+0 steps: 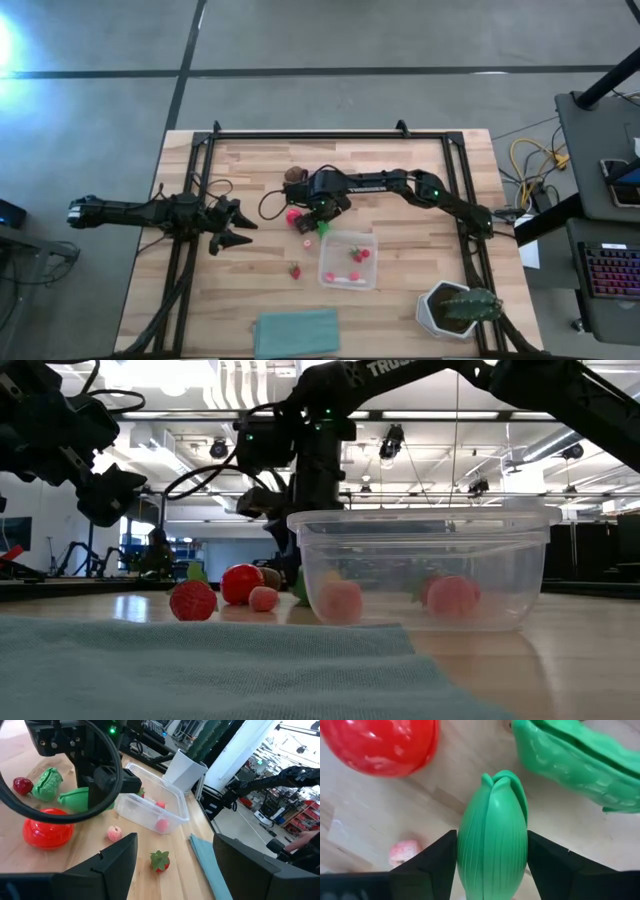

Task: Pick and placing Produce into tupperware
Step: Put the corn into the transparent container

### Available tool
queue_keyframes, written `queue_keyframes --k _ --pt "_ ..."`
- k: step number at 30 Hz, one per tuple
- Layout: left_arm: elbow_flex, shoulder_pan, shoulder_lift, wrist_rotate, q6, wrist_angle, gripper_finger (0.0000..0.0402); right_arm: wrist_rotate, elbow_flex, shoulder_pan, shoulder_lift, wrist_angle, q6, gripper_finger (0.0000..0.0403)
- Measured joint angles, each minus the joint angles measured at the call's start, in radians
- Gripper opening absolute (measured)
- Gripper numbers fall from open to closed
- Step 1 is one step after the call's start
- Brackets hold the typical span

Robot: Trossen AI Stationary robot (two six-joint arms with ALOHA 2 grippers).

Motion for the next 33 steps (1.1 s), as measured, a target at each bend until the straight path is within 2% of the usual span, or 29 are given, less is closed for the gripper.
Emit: queue_keyframes --k 6,14,18,23,33 --pt "0.000 0.000 -0.001 0.000 0.000 0.000 0.0246 -0.002 0.056 -0.001 0.000 -0.015 -0.023 0.0203" --pt "0.000 0.000 -0.001 0.000 0.000 0.000 0.0246 0.000 0.251 -0.002 -0.013 -0.167 -0.074 0.0210" --pt "0.000 0.000 -0.002 0.000 0.000 0.000 0.0246 0.007 0.222 0.016 -0.100 -0.246 -0.073 0.0210" --pt "0.000 0.000 -0.001 0.000 0.000 0.001 0.0246 0.076 0.216 0.080 -0.159 -0.396 -0.074 0.0210" --pt "0.000 0.000 -0.001 0.000 0.000 0.000 0.0246 0.044 0.050 0.144 -0.138 -0.362 -0.112 0.0210"
